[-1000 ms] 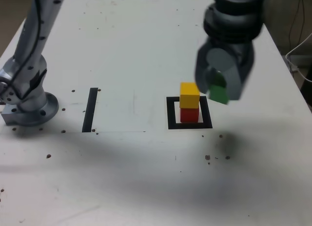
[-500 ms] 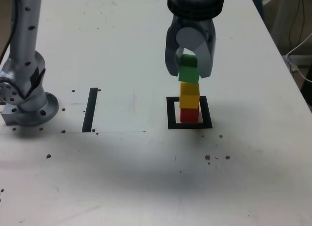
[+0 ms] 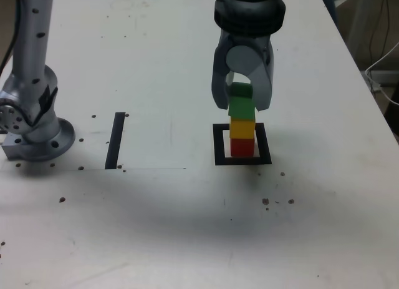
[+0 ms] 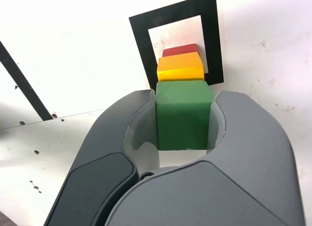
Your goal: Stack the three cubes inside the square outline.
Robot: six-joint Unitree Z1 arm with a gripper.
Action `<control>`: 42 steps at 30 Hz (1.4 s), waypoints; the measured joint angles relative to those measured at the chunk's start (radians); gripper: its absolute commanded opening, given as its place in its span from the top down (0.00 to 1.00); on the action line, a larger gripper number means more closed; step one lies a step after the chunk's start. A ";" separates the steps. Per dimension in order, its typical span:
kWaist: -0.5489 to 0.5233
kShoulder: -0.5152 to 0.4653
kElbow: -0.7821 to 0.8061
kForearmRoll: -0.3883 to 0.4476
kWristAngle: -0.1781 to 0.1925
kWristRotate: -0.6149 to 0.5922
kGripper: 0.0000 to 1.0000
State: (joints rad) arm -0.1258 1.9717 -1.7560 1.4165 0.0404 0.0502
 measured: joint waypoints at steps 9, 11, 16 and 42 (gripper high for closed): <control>0.011 0.000 0.004 0.000 0.003 0.000 0.90; 0.014 0.000 0.004 0.000 0.003 0.000 0.86; 0.019 0.003 0.004 0.000 0.003 0.001 0.70; 0.023 0.007 0.019 -0.003 0.000 0.010 0.01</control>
State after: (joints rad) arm -0.1024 1.9789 -1.7373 1.4135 0.0403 0.0598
